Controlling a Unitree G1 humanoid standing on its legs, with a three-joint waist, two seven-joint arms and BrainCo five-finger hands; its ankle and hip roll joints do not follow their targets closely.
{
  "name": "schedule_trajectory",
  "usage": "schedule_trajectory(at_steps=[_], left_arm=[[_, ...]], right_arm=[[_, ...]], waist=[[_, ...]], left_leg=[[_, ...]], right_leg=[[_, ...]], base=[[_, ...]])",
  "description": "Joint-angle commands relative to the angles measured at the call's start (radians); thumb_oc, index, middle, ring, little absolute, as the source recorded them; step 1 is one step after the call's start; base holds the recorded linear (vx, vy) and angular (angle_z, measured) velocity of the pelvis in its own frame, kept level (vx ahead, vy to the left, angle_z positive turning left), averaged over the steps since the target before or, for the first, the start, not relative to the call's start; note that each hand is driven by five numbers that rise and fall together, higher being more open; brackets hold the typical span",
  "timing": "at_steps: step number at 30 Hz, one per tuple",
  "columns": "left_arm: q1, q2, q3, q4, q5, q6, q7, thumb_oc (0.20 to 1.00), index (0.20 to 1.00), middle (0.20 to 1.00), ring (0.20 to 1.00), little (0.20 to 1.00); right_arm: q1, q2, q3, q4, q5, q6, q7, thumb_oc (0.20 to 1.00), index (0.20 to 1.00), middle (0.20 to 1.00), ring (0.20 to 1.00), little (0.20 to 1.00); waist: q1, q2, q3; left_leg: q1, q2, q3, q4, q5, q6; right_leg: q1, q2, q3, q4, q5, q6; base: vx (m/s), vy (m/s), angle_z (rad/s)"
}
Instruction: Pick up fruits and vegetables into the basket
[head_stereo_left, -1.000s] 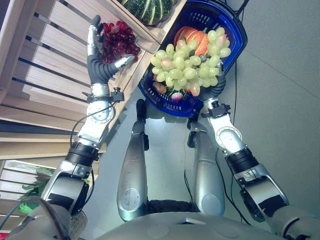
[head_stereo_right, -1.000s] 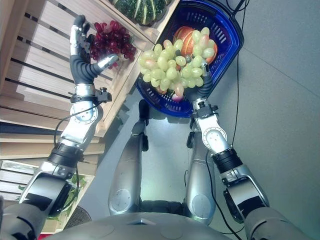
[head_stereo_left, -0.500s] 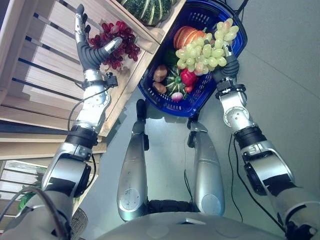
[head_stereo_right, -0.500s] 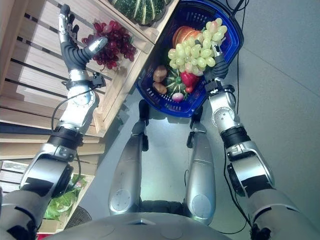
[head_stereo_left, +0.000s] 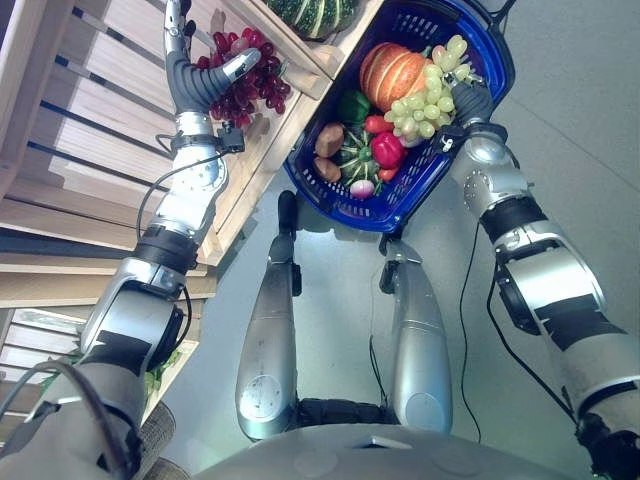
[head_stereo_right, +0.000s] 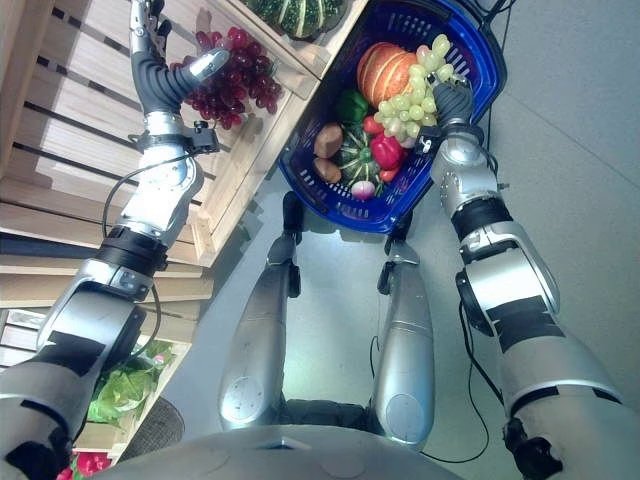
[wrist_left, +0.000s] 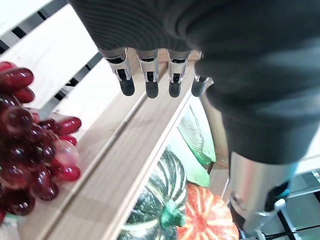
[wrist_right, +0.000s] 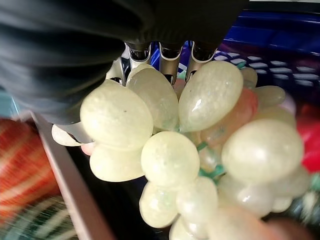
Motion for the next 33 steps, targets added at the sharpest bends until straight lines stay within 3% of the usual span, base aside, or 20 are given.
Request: schedule_trajectory(at_steps=[1,7,8,9,15,23,24,33], left_arm=[[-0.050,0.005,0.008,0.000,-0.018,-0.038,-0.002,1.000,1.000,1.000,1.000,1.000],[-0.048,-0.002,-0.001,-0.009,-0.017,-0.038,-0.005,1.000,1.000,1.000,1.000,1.000],[-0.050,-0.003,-0.005,-0.011,-0.014,-0.035,-0.002,1.000,1.000,1.000,1.000,1.000],[-0.048,-0.003,-0.006,-0.018,-0.019,-0.025,-0.002,1.000,1.000,1.000,1.000,1.000],[-0.038,-0.013,0.000,-0.012,-0.057,0.003,-0.030,1.000,1.000,1.000,1.000,1.000],[-0.036,-0.010,-0.007,0.055,-0.039,0.153,-0.019,1.000,1.000,1.000,1.000,1.000],[-0.042,0.001,-0.018,0.085,0.001,0.197,0.016,1.000,1.000,1.000,1.000,1.000],[-0.149,0.045,-0.071,0.248,0.138,0.311,0.135,1.000,1.000,1.000,1.000,1.000]], right_arm=[[-0.060,-0.045,0.042,0.013,-0.071,0.021,-0.025,0.200,0.200,0.200,0.200,0.200],[-0.087,-0.040,0.052,0.092,-0.101,0.083,-0.020,0.200,0.200,0.200,0.200,0.200],[-0.095,-0.041,0.058,0.109,-0.110,0.111,-0.014,0.558,0.558,0.558,0.558,0.558],[-0.099,-0.041,0.062,0.118,-0.110,0.130,-0.009,1.000,1.000,1.000,1.000,1.000],[-0.098,-0.038,0.059,0.126,-0.105,0.160,-0.007,1.000,1.000,1.000,1.000,1.000],[-0.087,-0.030,0.044,0.123,-0.092,0.138,-0.006,1.000,1.000,1.000,1.000,1.000],[-0.077,-0.028,0.041,0.098,-0.086,0.113,-0.009,1.000,1.000,1.000,1.000,1.000],[-0.048,-0.018,0.074,0.057,-0.110,0.069,-0.026,1.000,1.000,1.000,1.000,1.000]], waist=[[0.006,0.047,-0.020],[0.017,0.058,-0.020],[0.020,0.061,-0.020],[0.023,0.062,-0.020],[0.024,0.061,-0.020],[0.018,0.066,-0.020],[0.010,0.066,-0.020],[-0.028,0.063,-0.020]], left_leg=[[-0.046,-0.104,0.026,0.101,-0.082,0.072],[-0.049,-0.108,0.022,0.102,-0.081,0.075],[-0.052,-0.110,0.020,0.102,-0.080,0.076],[-0.053,-0.110,0.019,0.102,-0.079,0.077],[-0.052,-0.110,0.019,0.099,-0.076,0.077],[-0.052,-0.105,0.025,0.102,-0.074,0.075],[-0.053,-0.103,0.029,0.100,-0.070,0.073],[-0.055,-0.090,0.050,0.095,-0.065,0.066]], right_leg=[[0.051,0.051,-0.099,-0.036,-0.007,-0.020],[0.046,0.049,-0.102,-0.029,-0.009,-0.020],[0.042,0.048,-0.104,-0.026,-0.009,-0.020],[0.039,0.048,-0.104,-0.022,-0.010,-0.020],[0.040,0.049,-0.106,-0.022,-0.008,-0.019],[0.036,0.050,-0.103,-0.011,-0.011,-0.019],[0.034,0.051,-0.099,-0.013,-0.009,-0.018],[0.022,0.060,-0.075,-0.021,-0.008,-0.021]], base=[[0.00,0.000,0.00],[0.00,0.002,0.01],[0.00,0.000,0.00],[0.00,0.011,0.03],[0.00,0.008,0.04],[0.00,0.006,0.00],[0.00,0.042,0.01],[-0.01,0.040,-0.03]])
